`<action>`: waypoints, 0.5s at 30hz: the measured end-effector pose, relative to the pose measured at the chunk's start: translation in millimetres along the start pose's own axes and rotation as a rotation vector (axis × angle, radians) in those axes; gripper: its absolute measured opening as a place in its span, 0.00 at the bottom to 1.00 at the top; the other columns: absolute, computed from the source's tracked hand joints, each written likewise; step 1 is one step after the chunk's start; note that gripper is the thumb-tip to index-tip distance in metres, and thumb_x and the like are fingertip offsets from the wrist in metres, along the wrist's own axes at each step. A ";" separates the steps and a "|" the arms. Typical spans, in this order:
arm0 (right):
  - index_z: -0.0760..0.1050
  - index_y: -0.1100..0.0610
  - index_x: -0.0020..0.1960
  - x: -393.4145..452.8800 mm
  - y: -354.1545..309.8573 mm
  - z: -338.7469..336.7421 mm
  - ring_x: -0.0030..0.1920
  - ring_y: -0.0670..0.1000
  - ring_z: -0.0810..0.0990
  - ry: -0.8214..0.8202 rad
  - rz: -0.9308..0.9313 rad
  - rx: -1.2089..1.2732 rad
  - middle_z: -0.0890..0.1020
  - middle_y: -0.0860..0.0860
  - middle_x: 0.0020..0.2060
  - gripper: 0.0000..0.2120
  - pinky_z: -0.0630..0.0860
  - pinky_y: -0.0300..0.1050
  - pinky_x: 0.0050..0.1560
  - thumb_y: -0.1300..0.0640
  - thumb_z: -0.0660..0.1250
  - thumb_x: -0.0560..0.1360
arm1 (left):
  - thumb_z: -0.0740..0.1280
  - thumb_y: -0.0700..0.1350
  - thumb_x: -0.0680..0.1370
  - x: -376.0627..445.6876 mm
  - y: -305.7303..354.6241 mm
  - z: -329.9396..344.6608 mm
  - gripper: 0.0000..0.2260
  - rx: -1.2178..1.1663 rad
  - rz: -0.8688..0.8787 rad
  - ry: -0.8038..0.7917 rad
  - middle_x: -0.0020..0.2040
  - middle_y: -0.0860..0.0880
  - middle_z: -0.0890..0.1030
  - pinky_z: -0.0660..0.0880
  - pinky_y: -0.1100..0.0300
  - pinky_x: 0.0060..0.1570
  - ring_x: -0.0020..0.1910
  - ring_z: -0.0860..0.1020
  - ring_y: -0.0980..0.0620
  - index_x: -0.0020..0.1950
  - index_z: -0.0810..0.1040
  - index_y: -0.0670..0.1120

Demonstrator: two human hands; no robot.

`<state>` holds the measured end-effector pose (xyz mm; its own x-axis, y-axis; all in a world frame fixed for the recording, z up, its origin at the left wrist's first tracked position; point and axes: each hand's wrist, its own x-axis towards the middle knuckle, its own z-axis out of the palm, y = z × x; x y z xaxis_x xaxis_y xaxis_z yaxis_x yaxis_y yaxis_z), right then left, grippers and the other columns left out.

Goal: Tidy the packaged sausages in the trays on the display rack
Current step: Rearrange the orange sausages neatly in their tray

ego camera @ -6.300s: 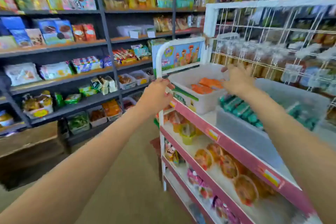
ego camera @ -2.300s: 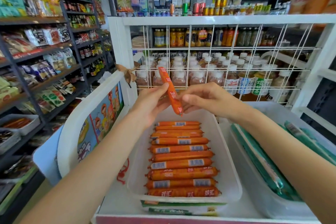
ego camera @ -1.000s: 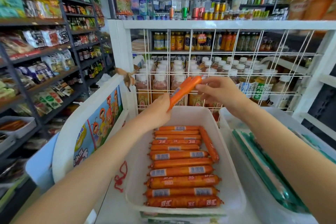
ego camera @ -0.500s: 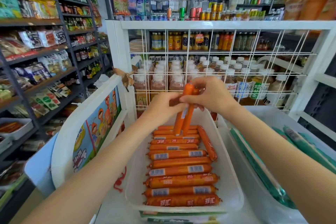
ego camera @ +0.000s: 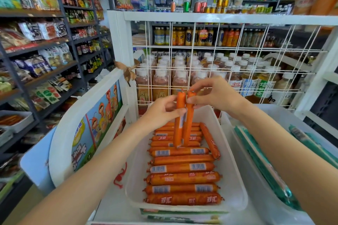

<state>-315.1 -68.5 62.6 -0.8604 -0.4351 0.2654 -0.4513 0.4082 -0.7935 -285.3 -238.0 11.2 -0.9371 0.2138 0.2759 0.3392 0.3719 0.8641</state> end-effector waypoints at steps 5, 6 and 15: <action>0.80 0.63 0.45 -1.8 1.8 -1.5 0.38 0.51 0.83 -0.113 0.049 0.087 0.82 0.54 0.39 0.06 0.81 0.39 0.40 0.63 0.72 0.69 | 0.68 0.42 0.74 0.9 -2.3 0.6 0.10 0.013 -0.013 -0.023 0.45 0.58 0.79 0.74 0.70 0.44 0.45 0.78 0.63 0.54 0.75 0.52; 0.81 0.63 0.45 -2.4 2.3 -2.1 0.39 0.51 0.83 -0.125 0.063 0.131 0.83 0.55 0.39 0.05 0.81 0.39 0.40 0.62 0.71 0.70 | 0.68 0.42 0.74 0.7 -2.6 0.8 0.10 0.012 -0.018 -0.027 0.46 0.58 0.79 0.74 0.70 0.43 0.45 0.78 0.63 0.53 0.76 0.52; 0.79 0.63 0.44 0.3 6.5 -7.8 0.37 0.49 0.82 -0.180 0.241 0.407 0.82 0.58 0.40 0.05 0.80 0.37 0.39 0.62 0.66 0.73 | 0.68 0.43 0.74 0.3 0.2 2.5 0.09 0.023 -0.057 -0.031 0.45 0.59 0.79 0.76 0.72 0.39 0.43 0.78 0.63 0.53 0.76 0.52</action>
<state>-320.2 -59.7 61.9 -0.8582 -0.5130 -0.0212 -0.0856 0.1837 -0.9793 -285.3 -235.6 10.3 -0.9522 0.2196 0.2125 0.2871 0.4048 0.8682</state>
